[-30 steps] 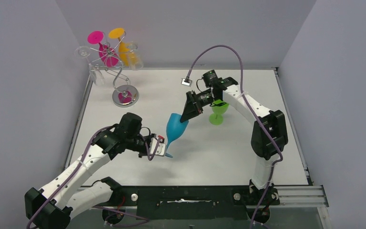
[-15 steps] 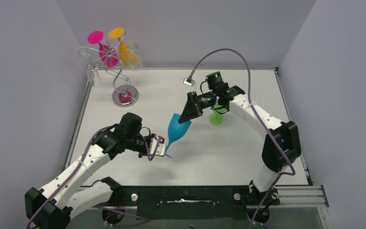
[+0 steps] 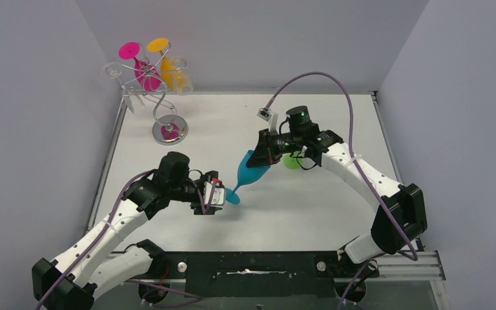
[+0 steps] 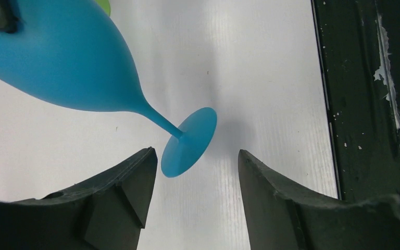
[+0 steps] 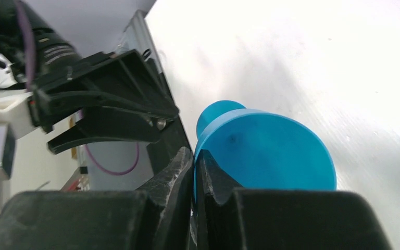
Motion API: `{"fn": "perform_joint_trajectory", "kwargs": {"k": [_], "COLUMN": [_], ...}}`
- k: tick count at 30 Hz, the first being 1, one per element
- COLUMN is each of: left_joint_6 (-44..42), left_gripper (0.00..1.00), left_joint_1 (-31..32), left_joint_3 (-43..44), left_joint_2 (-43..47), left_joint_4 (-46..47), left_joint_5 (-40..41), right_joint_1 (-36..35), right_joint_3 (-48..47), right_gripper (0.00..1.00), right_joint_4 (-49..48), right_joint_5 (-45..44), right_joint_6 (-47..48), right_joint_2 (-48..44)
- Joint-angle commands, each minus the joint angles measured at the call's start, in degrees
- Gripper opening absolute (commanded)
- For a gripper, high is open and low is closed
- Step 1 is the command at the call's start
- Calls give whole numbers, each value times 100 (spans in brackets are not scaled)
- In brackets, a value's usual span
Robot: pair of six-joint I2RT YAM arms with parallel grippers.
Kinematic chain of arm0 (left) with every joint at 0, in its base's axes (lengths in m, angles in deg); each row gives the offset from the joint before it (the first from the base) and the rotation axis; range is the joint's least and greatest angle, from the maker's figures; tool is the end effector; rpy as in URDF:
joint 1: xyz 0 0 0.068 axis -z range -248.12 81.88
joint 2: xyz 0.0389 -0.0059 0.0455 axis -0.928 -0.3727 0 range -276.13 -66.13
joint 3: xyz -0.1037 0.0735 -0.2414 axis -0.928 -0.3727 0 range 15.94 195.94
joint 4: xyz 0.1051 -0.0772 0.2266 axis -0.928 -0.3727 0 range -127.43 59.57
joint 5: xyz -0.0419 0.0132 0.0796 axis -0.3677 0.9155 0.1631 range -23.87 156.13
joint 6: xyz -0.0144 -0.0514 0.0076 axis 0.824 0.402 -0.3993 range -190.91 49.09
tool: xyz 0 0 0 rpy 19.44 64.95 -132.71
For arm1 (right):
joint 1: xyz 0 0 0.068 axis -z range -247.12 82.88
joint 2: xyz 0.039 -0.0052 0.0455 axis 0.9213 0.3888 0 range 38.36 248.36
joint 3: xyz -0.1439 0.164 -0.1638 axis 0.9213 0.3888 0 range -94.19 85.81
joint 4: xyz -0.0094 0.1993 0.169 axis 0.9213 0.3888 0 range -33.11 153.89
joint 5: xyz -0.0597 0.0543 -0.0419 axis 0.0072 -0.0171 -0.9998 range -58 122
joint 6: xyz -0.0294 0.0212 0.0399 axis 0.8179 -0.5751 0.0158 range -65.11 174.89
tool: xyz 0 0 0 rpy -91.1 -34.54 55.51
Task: Take the wine glass off the wine glass rack
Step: Place the wine glass at the center of the board.
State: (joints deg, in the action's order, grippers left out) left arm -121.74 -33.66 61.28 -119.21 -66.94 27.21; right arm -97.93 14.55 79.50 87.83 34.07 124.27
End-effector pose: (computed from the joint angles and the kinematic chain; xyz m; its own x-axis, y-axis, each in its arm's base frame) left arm 0.1399 -0.1232 0.2800 0.2654 0.5494 -0.7923 0.9585 -0.0617 0.2783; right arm 0.2668 0.1935 0.3161 -0.7893 -0.2382 -0.5659 -0.6127 0.2458 0.7511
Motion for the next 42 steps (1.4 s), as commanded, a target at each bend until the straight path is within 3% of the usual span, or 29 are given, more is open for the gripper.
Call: {"fn": "perform_joint_trajectory", "kwargs": {"k": [1, 4, 7, 12, 16, 22, 27, 32, 42], "left_joint_6": [221, 714, 1569, 2436, 3110, 4177, 4872, 5503, 5901], "left_gripper": [62, 65, 78, 79, 79, 80, 80, 80, 80], "left_joint_1": [10, 16, 15, 12, 17, 10, 11, 11, 13], "left_joint_3": [73, -123, -424, -743, -812, -792, -627, -869, -951], "left_joint_2": [140, 305, 560, 884, 985, 918, 816, 786, 703], "left_joint_4": [544, 1139, 2061, 3117, 3563, 3834, 3911, 4405, 4623], "left_joint_5": [-57, 86, 439, 1154, 1868, 3088, 4015, 4728, 4936], "right_joint_1": [-60, -300, -665, -1236, -1608, -1630, -1626, -1600, -1231], "right_joint_3": [101, 172, 222, 83, 359, 569, 583, 1242, 1949], "right_gripper": [0, 0, 0, 0, 0, 0, 0, 0, 0], "right_joint_4": [-200, -94, -33, 65, -467, -402, 352, 530, 1243], "right_joint_5": [-971, -1805, -2728, -4302, -5320, -5920, -6737, -7594, -9131], "right_joint_6": [33, 130, 276, 430, 669, 652, 29, -477, -1106], "right_joint_2": [-450, -650, -787, -1006, -1463, -1759, -1890, -2461, -3058]}}
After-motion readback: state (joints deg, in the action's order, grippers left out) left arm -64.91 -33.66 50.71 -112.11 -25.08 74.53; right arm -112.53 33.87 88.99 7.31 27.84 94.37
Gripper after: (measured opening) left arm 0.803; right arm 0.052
